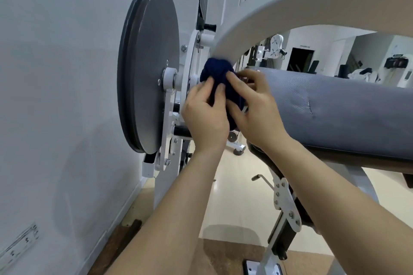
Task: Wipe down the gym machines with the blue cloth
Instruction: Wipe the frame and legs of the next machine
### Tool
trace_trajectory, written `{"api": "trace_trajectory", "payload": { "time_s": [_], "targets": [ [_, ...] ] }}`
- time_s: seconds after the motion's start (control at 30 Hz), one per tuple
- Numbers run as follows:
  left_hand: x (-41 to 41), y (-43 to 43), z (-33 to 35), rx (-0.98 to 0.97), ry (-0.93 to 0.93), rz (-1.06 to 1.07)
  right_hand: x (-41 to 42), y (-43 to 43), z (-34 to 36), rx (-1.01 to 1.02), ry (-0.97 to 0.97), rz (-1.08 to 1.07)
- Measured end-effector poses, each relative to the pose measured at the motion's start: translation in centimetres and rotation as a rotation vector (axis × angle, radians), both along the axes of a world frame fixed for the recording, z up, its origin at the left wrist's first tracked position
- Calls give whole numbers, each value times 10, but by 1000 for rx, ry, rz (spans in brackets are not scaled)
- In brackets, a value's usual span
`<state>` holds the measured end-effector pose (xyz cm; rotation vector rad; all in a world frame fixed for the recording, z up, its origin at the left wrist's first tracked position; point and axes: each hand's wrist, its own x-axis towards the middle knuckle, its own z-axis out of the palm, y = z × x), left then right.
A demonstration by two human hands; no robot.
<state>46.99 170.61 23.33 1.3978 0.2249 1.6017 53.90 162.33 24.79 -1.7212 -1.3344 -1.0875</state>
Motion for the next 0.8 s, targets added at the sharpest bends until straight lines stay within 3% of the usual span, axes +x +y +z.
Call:
{"api": "trace_trajectory", "payload": {
  "time_s": [0.13,0.4,0.53,0.67,0.8],
  "targets": [
    [0,7,-4,249,72,236,-4,14,3,88,-181,-79],
    [2,9,12,352,-70,230,3,-3,49,239,-754,-181],
    [6,8,-4,412,18,240,12,9,44,239,-845,-264],
    [12,10,-16,314,70,239,16,18,43,75,-931,-270],
    [8,-3,-3,349,1,229,3,-2,58,104,-962,-321]
  ]
}}
